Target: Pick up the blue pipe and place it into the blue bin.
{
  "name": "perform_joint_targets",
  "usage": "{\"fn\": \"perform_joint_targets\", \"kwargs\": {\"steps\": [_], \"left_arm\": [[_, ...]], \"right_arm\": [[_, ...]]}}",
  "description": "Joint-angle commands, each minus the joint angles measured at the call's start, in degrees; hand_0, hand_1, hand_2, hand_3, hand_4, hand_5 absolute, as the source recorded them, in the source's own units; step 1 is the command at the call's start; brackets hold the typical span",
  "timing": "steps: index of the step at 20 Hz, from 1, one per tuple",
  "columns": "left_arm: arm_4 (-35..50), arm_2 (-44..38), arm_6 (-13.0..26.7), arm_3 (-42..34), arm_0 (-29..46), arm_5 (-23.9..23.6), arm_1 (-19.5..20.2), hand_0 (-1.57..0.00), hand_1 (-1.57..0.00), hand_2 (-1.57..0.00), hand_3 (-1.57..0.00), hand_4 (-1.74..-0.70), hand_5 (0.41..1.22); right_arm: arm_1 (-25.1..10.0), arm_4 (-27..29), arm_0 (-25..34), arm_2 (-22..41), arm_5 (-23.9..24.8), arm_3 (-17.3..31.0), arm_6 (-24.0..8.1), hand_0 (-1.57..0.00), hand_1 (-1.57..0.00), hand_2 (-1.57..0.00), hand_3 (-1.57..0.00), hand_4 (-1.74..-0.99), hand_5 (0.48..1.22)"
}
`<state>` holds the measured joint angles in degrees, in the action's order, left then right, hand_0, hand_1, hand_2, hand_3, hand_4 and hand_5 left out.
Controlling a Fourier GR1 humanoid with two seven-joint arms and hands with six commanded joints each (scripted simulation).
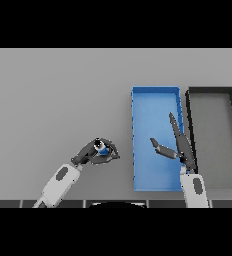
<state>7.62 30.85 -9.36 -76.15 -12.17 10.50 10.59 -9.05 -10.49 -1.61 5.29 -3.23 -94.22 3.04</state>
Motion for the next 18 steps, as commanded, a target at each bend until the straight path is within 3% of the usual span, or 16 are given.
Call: {"fn": "perform_joint_targets", "kwargs": {"steps": [1,5,9,11,18], "left_arm": [[-0.5,0.4,0.6,-0.4,0.0,-0.3,0.3,-1.19,-1.27,-1.31,-1.26,-1.62,1.106],[-2.5,2.0,-1.3,-0.9,0.4,-2.4,-0.2,-1.42,-1.45,-1.46,-1.44,-1.52,1.174],[-2.8,1.2,-2.2,-4.0,-0.3,-2.9,-1.5,-1.51,-1.52,-1.53,-1.52,-1.49,1.202],[-2.0,0.5,-3.9,-6.7,-0.6,-2.6,-2.1,-1.53,-1.54,-1.54,-1.54,-1.48,1.209],[-3.4,0.3,1.7,-11.3,-2.9,-1.5,-4.0,-1.56,-1.56,-1.57,-1.56,-1.47,1.218]], "right_arm": [[-0.1,0.2,-0.3,-0.1,-0.1,-0.2,0.5,0.0,0.0,0.0,0.0,-1.178,0.561],[0.2,0.4,-0.6,0.3,-0.5,-1.1,-0.1,0.0,0.0,0.0,0.0,-1.174,0.558],[0.0,0.0,0.1,0.1,-0.1,-0.3,-1.6,0.0,0.0,0.0,0.0,-1.158,0.552],[0.0,-0.5,-0.4,0.2,0.1,0.2,-0.1,0.0,0.0,0.0,0.0,-1.151,0.55],[-0.5,-1.1,-0.2,0.0,0.2,1.3,0.5,0.0,0.0,0.0,0.0,-1.126,0.567]]}}
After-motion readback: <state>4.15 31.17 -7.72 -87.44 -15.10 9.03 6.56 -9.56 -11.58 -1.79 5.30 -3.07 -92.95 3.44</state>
